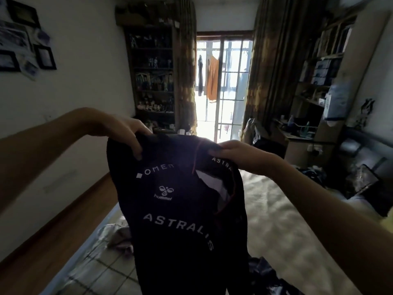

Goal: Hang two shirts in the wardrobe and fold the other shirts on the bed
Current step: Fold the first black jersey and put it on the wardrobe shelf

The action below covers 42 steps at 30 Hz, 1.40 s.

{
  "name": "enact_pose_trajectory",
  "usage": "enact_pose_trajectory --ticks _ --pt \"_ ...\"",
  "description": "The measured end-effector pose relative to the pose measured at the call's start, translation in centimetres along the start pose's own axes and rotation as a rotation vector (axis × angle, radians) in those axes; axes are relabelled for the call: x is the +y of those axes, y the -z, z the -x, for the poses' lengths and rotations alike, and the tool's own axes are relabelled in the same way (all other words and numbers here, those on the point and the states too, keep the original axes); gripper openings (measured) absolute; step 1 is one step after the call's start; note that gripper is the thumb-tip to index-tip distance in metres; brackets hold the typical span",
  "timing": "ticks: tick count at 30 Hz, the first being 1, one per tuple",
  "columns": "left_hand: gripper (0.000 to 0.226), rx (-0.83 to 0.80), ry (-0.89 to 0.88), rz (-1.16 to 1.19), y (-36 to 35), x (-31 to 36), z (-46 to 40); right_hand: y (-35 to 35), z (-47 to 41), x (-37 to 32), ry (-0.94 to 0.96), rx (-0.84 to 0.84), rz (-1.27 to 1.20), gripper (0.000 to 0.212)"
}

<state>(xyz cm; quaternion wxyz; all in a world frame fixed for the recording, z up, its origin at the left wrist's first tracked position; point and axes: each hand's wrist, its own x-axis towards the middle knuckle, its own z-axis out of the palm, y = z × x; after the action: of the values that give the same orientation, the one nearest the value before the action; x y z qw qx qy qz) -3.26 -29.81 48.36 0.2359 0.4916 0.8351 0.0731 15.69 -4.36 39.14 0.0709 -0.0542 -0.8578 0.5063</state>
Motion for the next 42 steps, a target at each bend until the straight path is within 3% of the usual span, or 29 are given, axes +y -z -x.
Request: enact_pose_trajectory --ticks 3,5,9,13,17,19,22,24,26,29,32,35,37,39,42 --pt "0.043 -0.118 -0.086 0.109 -1.2 1.2 -0.9 -0.9 -0.7 -2.5 0.078 -0.017 -0.052 0.028" --pt "0.050 -0.051 -0.239 0.249 -2.7 2.4 -2.3 -1.3 -0.9 -4.2 0.088 -0.003 -0.075 0.025" --pt "0.029 0.031 -0.390 0.508 -5.1 2.8 -4.8 -0.3 -0.5 -5.7 0.085 0.034 0.039 0.023" --pt "0.032 0.131 -0.398 0.642 -5.3 2.8 -6.2 1.6 1.0 -4.1 -0.048 0.051 0.247 0.024" --pt "0.027 0.346 -0.271 0.815 -6.1 4.6 -8.8 2.4 2.1 -0.8 -0.233 0.026 0.544 0.022" --pt "0.028 0.441 -0.259 0.751 -6.3 5.3 -9.8 3.4 3.2 1.1 -0.322 0.086 0.540 0.020" --pt "0.037 0.485 -0.268 0.193 -5.7 5.1 -10.1 5.4 5.2 2.4 -0.348 0.193 0.326 0.019" --pt "0.038 0.581 -0.223 -0.006 -5.6 4.9 -10.9 6.7 6.1 2.0 -0.288 0.261 0.127 0.018" --pt "0.032 0.605 -0.218 0.043 -5.4 4.6 -11.6 7.5 6.5 1.1 -0.233 0.356 0.015 0.017" --pt "0.024 0.595 -0.271 0.126 -4.8 4.6 -12.1 8.3 6.8 0.4 -0.234 0.546 0.012 0.020" --pt "0.021 0.616 -0.316 0.061 -4.3 5.2 -11.8 8.8 7.0 0.1 -0.265 0.710 0.092 0.025" --pt "0.016 0.401 -0.233 0.083 -4.0 6.1 -11.5 8.5 7.3 0.2 -0.214 0.680 0.296 0.019" --pt "0.019 0.341 -0.197 0.041 -4.0 6.5 -11.5 7.7 7.6 0.2 -0.199 0.663 0.411 0.017" --pt "0.016 0.376 -0.189 0.050 -4.2 7.1 -11.8 7.5 7.8 0.2 -0.210 0.726 0.536 0.025" --pt "0.016 0.495 -0.195 0.311 -4.9 7.7 -12.0 7.3 9.0 0.0 -0.271 0.769 0.512 0.035"
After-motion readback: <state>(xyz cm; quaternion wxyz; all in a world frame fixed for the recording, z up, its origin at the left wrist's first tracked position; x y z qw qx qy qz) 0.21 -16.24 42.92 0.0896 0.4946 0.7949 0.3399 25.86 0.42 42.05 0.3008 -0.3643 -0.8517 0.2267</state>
